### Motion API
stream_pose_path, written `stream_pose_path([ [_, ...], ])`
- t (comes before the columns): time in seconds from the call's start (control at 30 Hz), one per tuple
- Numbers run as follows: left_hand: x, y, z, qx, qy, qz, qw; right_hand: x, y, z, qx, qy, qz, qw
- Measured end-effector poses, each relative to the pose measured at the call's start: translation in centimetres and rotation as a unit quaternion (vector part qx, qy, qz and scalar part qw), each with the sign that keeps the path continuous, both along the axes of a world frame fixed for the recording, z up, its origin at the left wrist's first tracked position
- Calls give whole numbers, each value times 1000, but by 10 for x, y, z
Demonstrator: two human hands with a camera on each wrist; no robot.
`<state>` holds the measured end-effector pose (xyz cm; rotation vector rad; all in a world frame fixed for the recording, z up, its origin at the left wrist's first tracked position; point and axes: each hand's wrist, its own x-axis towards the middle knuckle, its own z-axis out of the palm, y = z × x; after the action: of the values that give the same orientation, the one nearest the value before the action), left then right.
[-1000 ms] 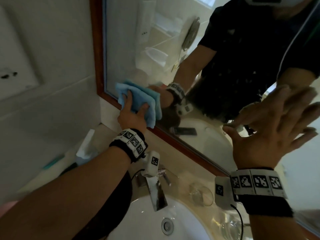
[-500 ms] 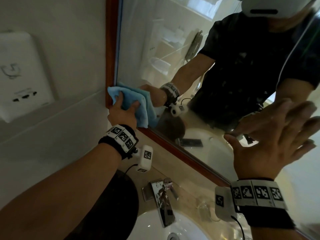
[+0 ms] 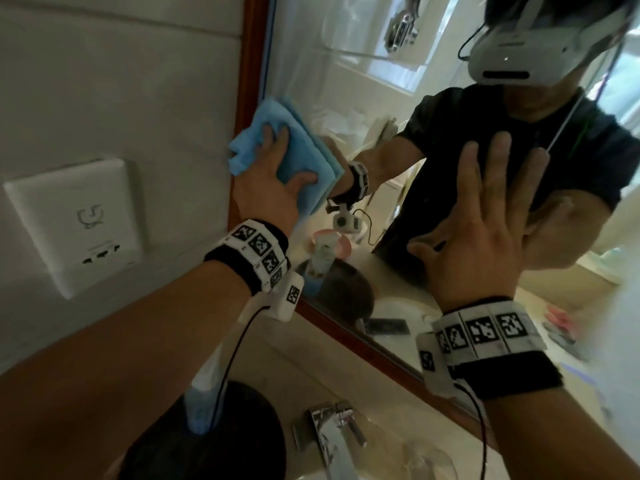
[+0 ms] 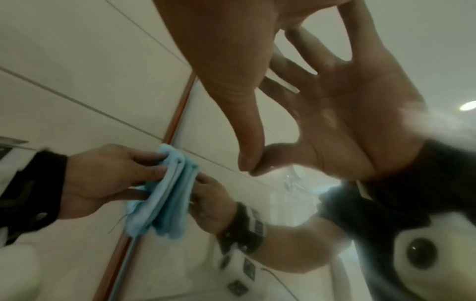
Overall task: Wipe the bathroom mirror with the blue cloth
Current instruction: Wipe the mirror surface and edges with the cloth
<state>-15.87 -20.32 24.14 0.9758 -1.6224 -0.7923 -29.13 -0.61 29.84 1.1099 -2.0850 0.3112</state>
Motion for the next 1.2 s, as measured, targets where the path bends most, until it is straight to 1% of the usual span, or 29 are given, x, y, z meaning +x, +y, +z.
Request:
stream_pose_path([
  [0.07,1,-4,23,-37,-20,5,999,2,-11,14,0,19,-3,1000],
  [0.13,2,-6,42,-47,-26,-16,998,4,-19,29,-3,30,2,1000],
  [0.17,2,-8,50,-62,-46,-19,997,5,-22,37,-6,37,7,999],
  [0.27,3,-9,93,-156,-127,-8,979,7,-30,66,-19,65,12,998],
  [0.37,1,-7,143,-225,-149,5,963,7,-37,96,-38,84,18,996],
  [0.5,1,-11,178,-227,-157,-7,961,2,-47,139,-86,116,24,989],
  [0.57,5,-12,194,-254,-181,-7,950,4,-49,160,-81,105,24,991],
  [0.67,10,-16,234,-302,-216,14,928,8,-52,182,-70,110,11,991],
  [0.73,14,-20,263,-314,-214,11,925,9,-54,191,-70,117,0,991],
  [0.8,17,-24,284,-321,-232,16,918,11,-59,200,-68,118,-13,991],
  [0.87,18,-29,290,-335,-262,21,905,14,-62,205,-63,115,-25,991],
  [1.07,21,-37,285,-355,-293,38,887,16,-63,205,-49,109,-32,992],
  [1.13,22,-37,281,-359,-290,43,886,18,-64,206,-39,104,-40,993],
  [1.2,22,-37,272,-352,-281,38,892,18,-65,206,-36,103,-53,993],
])
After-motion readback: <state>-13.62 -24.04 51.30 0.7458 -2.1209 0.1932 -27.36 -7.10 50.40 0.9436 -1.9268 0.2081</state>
